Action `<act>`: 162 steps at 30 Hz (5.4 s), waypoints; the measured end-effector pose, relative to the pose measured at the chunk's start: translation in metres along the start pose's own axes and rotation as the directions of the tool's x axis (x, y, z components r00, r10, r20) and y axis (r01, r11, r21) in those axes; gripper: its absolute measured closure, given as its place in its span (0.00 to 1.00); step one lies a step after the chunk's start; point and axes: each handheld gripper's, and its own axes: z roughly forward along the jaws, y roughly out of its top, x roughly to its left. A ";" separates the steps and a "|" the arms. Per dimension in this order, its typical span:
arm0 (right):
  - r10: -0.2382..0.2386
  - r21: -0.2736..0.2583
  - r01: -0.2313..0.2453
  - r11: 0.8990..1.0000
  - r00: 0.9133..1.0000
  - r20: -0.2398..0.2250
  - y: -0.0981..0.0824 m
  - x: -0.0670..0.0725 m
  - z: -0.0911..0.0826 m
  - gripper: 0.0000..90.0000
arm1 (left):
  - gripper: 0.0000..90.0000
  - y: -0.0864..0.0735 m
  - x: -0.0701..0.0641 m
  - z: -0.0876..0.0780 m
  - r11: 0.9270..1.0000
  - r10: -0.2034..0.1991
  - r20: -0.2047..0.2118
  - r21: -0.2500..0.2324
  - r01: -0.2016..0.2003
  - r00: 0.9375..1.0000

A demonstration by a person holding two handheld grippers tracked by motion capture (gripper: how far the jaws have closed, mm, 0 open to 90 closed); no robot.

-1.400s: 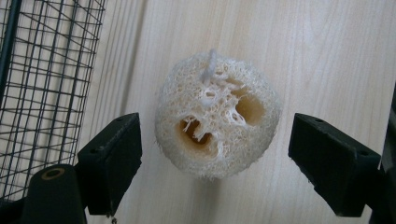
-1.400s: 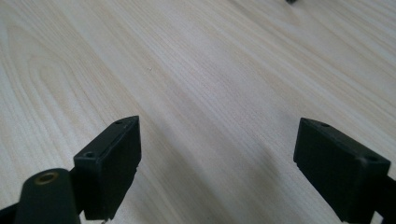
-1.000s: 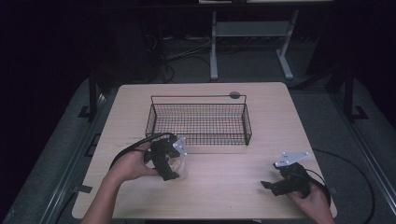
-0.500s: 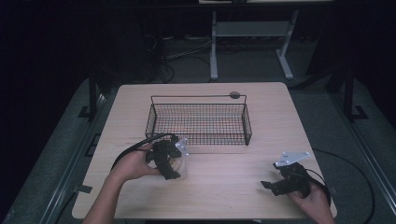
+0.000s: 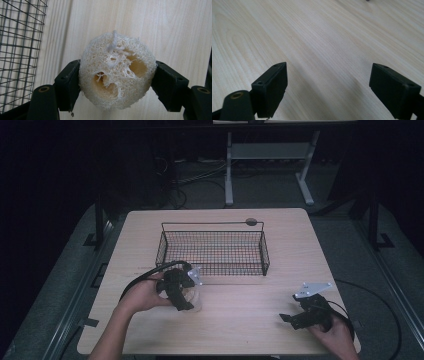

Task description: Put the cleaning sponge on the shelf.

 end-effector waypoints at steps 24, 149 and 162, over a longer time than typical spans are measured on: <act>-0.005 0.009 0.005 1.000 1.000 -0.010 0.002 0.002 0.002 0.16 | 0.31 0.018 0.013 -0.031 0.999 0.027 0.019 -0.026 -0.026 0.999; 0.012 0.018 -0.012 1.000 0.999 -0.031 0.000 -0.004 0.004 0.16 | 0.31 0.077 0.154 -0.036 0.989 -0.134 -0.019 -0.063 0.132 0.991; 0.008 0.018 -0.007 1.000 0.999 -0.031 0.000 -0.004 0.005 0.16 | 0.31 0.081 0.162 -0.014 0.988 -0.150 -0.008 -0.041 0.150 0.989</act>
